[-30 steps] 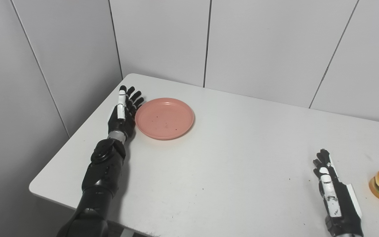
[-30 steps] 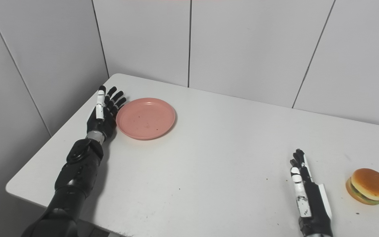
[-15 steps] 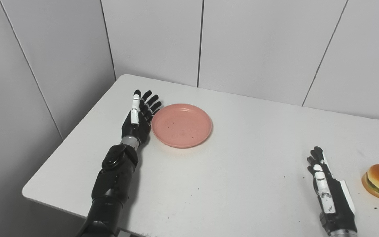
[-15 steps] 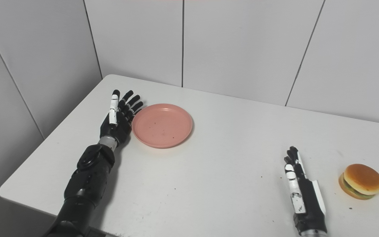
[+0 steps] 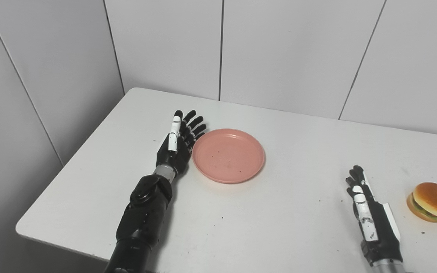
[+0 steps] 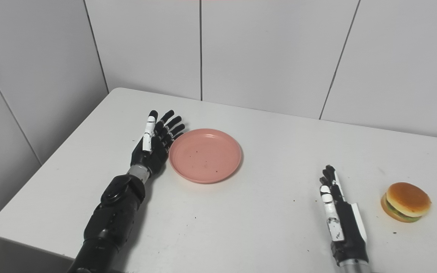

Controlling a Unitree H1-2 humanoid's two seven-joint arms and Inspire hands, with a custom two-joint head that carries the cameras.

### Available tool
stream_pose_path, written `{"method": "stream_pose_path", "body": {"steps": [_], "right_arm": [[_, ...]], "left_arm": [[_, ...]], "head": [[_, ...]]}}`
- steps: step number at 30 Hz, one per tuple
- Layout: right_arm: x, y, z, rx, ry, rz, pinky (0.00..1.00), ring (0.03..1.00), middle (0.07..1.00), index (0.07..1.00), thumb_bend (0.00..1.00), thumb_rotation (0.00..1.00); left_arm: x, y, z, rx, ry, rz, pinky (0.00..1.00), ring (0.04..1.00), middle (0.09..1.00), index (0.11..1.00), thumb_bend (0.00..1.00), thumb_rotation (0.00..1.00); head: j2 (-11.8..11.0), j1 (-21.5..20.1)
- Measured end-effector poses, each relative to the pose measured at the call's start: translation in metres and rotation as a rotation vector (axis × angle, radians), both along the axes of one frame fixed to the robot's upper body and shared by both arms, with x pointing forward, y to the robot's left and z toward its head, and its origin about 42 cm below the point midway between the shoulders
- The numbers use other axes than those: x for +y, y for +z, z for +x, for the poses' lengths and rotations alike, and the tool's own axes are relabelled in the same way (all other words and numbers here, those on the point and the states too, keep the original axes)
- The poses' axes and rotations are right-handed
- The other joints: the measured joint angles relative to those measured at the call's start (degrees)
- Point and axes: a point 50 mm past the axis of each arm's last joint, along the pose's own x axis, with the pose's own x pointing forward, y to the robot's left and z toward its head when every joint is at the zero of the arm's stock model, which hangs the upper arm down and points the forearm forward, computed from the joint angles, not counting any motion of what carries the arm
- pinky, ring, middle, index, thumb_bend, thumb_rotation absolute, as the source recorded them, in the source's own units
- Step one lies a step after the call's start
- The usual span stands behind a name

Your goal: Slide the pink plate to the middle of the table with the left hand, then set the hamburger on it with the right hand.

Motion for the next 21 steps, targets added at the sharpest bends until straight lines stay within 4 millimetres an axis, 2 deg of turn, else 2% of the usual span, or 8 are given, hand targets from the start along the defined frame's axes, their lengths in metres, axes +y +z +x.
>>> {"method": "stream_pose_path", "body": {"steps": [13,21], "right_arm": [[0.011,0.003,-0.006,0.019,-0.035,0.021,1.0,0.976,0.983,0.993,0.15,1.0],[0.015,0.003,-0.008,0.021,-0.051,0.031,1.0,0.975,0.978,0.989,0.18,1.0]], "left_arm": [[-0.055,-0.002,-0.014,0.003,-0.16,-0.023,0.96,0.926,0.93,0.926,0.53,1.0],[-0.086,-0.002,-0.025,0.001,-0.237,-0.013,0.92,0.898,0.904,0.906,0.53,1.0]], "head": [[1.2,-2.8],[1.7,-4.0]]}}
